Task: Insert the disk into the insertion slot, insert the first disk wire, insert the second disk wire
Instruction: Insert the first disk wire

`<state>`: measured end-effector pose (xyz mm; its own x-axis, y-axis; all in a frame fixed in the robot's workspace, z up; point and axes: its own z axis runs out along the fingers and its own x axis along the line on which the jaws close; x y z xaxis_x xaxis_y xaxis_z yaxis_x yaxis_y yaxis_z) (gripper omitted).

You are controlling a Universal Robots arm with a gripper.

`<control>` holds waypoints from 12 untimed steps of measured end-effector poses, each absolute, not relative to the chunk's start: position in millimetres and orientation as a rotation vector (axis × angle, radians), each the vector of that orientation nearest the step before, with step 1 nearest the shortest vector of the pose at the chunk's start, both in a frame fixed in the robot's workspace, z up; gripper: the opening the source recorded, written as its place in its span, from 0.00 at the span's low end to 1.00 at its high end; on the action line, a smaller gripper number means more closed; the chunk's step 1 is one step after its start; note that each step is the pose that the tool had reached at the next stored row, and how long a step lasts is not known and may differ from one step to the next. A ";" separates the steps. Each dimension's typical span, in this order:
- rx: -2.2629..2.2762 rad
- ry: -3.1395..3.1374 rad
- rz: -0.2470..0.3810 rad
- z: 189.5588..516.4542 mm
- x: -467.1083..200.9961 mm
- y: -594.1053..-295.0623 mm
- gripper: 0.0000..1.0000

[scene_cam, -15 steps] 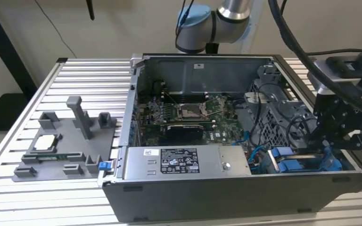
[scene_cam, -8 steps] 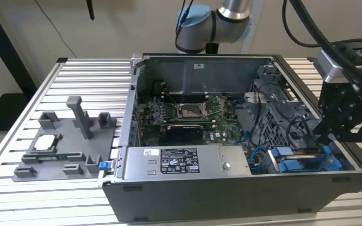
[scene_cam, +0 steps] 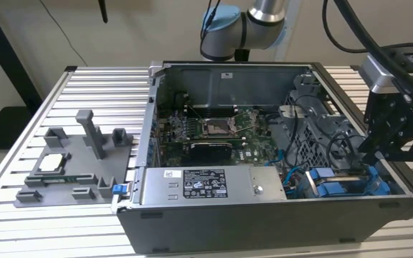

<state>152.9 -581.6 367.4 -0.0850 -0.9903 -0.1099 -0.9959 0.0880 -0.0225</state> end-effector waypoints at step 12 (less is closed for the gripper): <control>-2.058 2.246 0.091 367.3 166.1 -581.6 1.00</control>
<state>166.1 -581.6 367.3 -0.0855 -0.9903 -0.1098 -0.9959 0.0882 -0.0196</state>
